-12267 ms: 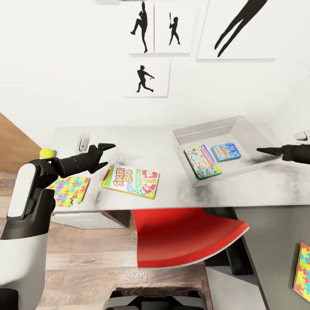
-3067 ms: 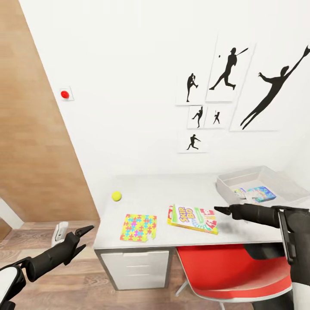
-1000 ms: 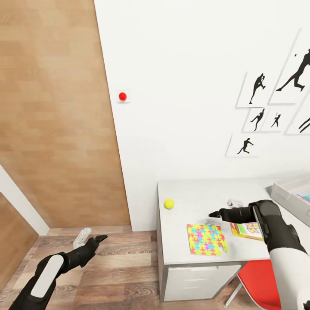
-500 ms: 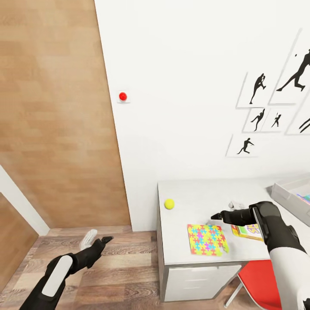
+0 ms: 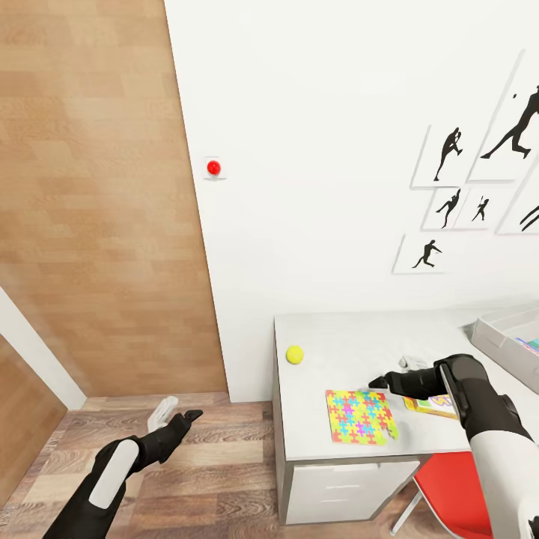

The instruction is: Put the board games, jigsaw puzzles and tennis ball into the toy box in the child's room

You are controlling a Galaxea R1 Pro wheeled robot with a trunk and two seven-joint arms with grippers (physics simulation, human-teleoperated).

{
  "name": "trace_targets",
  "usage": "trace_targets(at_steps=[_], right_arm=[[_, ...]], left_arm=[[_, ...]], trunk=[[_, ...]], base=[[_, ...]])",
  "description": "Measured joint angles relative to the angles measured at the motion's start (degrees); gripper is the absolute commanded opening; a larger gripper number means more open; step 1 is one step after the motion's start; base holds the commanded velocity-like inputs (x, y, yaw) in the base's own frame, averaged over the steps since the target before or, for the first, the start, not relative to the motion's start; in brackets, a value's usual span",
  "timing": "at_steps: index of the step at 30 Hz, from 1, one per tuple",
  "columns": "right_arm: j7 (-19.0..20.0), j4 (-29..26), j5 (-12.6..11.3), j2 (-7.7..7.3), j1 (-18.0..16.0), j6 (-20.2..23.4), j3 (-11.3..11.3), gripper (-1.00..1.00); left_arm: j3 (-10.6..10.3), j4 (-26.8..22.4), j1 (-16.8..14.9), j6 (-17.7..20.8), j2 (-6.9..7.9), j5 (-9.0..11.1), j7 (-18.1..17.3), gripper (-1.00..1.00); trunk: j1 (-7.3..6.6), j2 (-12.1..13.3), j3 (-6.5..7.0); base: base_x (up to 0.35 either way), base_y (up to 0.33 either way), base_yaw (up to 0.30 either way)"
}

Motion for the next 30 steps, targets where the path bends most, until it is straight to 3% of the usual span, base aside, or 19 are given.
trace_targets(at_steps=[19,30], right_arm=[[-0.1,1.4,0.0,0.32,-0.1,0.0,0.2,1.00],[-0.1,3.2,-0.1,0.33,-0.3,0.0,0.1,1.00]], left_arm=[[-0.1,0.7,-0.2,-1.1,-0.11,-0.2,-0.3,1.00],[-0.1,0.7,-0.2,-1.1,-0.06,-0.2,-0.7,1.00]], trunk=[[0.00,0.0,0.00],[-0.03,0.0,0.00]], base=[[0.005,0.000,0.000],[0.199,0.000,0.000]])
